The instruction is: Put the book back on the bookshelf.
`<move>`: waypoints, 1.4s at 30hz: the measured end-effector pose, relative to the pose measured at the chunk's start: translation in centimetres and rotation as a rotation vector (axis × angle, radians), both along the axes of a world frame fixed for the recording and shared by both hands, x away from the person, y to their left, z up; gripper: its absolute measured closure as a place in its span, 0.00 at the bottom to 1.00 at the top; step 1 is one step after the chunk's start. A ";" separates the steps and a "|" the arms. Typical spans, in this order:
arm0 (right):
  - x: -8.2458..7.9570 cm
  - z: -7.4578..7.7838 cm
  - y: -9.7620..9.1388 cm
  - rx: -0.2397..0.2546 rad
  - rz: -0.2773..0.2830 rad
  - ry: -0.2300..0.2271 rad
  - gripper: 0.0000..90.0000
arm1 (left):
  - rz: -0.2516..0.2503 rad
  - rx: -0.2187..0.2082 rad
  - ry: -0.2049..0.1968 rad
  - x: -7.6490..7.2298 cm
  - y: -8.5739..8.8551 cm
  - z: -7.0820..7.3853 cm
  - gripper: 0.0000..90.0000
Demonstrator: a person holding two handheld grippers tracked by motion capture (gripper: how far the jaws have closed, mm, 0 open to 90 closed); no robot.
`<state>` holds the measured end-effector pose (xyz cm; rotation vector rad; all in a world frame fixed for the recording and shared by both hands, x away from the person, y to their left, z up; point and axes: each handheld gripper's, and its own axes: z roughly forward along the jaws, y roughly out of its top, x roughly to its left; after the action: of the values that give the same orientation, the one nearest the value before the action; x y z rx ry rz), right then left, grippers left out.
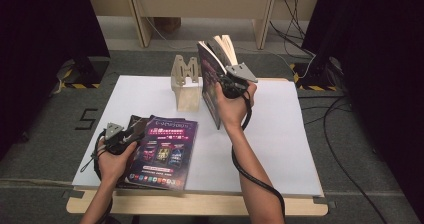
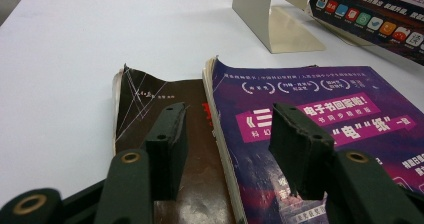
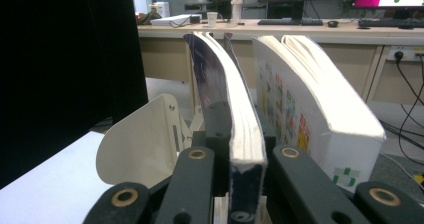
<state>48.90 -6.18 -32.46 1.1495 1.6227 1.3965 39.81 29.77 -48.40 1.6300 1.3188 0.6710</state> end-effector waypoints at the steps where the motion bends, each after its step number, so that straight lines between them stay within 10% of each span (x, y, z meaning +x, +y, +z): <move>1: 0.1 0.0 0.0 0.000 -0.002 -0.003 0.94 | 0.000 0.000 0.001 0.0 0.0 0.0 0.54; 42: 2.1 -0.1 1.4 0.008 -0.045 -0.035 0.94 | 0.000 0.001 0.000 0.0 0.1 0.1 0.54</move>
<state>50.96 -4.75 -32.53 1.1527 1.5593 1.3880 39.77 29.87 -48.33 1.6311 1.3188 0.6719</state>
